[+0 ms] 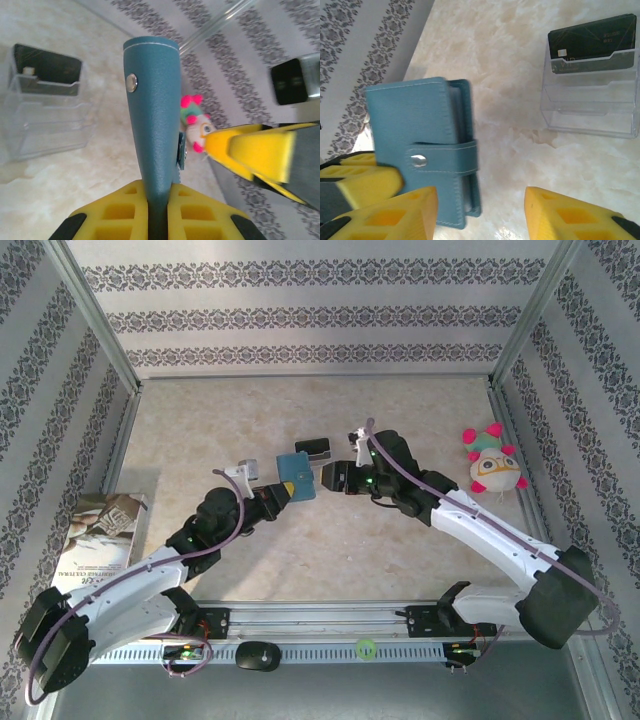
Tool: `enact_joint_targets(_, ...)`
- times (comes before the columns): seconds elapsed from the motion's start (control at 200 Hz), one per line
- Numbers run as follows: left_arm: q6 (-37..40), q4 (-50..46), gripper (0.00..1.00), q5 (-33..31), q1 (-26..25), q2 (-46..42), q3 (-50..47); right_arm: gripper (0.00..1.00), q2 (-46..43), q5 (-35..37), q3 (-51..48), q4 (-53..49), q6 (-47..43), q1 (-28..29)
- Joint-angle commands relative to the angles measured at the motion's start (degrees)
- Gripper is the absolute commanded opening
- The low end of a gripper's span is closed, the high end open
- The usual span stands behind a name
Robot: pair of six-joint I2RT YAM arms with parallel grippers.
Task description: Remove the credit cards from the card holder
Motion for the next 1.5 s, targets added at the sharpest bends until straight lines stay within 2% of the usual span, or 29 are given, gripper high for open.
enact_joint_targets(0.0,1.7,-7.8,0.0,-7.6,-3.0,1.5,4.0,0.5,2.3,6.4,4.0,-4.2,0.4,3.0)
enact_joint_targets(0.345,3.3,-6.1,0.0,-11.0,-7.5,5.1,6.8,0.49,9.2,9.0,9.2,-6.2,1.3,8.0)
enact_joint_targets(0.59,3.6,-3.9,0.0,-10.0,-8.0,5.2,6.6,0.44,11.2,10.5,9.6,-7.0,0.9,8.6)
enact_joint_targets(0.994,3.2,-3.2,0.0,-8.8,-8.1,5.4,6.4,0.35,12.6,19.5,10.9,-10.8,-2.2,8.9)
enact_joint_targets(1.229,3.0,-2.1,0.0,-8.1,-8.2,5.9,6.3,0.32,14.0,19.8,11.8,-11.2,-2.9,9.1)
enact_joint_targets(1.369,2.9,-1.3,0.0,-7.7,-8.1,6.0,6.1,0.2,14.4,19.9,11.9,-11.1,-3.6,9.3)
enact_joint_targets(1.494,2.6,-1.3,0.0,-7.7,-8.2,5.9,5.9,0.04,14.3,21.3,11.5,-11.2,-4.2,9.3)
